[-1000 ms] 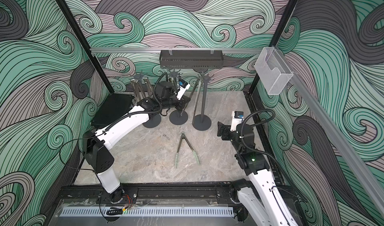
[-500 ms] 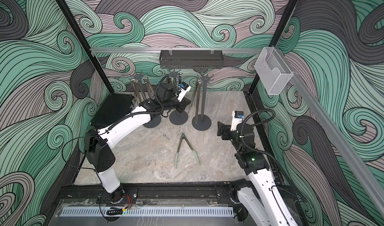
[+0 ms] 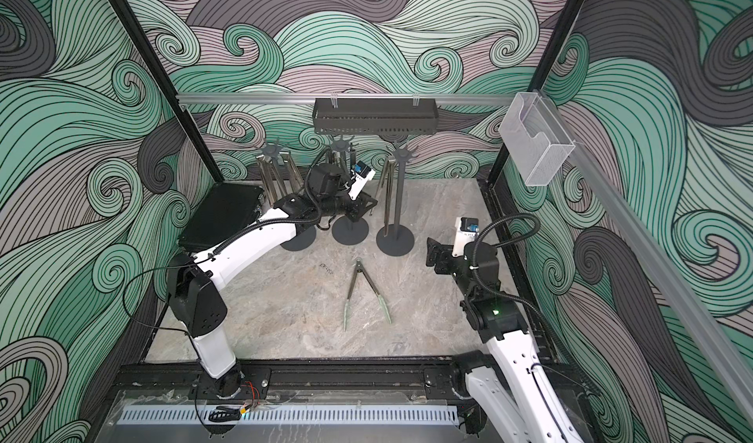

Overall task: Hang food tongs on kitchen utensil racks
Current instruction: Hang the food tongs on the rack.

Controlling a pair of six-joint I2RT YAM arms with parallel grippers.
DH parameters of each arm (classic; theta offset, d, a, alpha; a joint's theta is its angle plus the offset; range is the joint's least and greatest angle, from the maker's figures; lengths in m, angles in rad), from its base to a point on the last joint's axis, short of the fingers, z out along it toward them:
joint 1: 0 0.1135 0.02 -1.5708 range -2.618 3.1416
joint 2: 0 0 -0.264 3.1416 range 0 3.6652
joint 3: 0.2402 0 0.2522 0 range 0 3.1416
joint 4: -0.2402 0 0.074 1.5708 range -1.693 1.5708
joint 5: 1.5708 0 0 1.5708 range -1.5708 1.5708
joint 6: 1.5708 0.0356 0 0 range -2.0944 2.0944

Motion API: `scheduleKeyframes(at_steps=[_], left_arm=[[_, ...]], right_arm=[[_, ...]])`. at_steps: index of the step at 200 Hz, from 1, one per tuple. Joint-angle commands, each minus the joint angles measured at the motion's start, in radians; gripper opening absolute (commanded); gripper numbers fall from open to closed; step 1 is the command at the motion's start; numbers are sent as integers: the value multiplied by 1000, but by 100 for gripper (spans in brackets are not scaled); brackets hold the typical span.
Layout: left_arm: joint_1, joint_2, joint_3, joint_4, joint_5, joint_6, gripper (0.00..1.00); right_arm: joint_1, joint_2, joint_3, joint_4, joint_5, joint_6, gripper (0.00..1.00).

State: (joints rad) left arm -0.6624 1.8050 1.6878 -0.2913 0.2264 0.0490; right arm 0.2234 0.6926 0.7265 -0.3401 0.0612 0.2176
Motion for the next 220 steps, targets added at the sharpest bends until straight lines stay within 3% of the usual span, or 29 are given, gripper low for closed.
scheduleKeyframes(at_steps=[1,37,102,179,220], left_arm=[[-6,-14,32,1,36,5,31],[-14,-66,12,-33,48,4,34],[-22,-316,-161,-81,27,-40,43],[-22,-587,-351,-199,45,-213,44],[-22,-685,-470,-200,30,-238,45]], right_arm=[[-7,1,-8,24,-14,5,89],[-11,11,-4,8,16,11,90],[-102,177,105,-229,263,89,90],[-334,558,101,-388,238,200,90],[-363,700,123,-349,241,189,87]])
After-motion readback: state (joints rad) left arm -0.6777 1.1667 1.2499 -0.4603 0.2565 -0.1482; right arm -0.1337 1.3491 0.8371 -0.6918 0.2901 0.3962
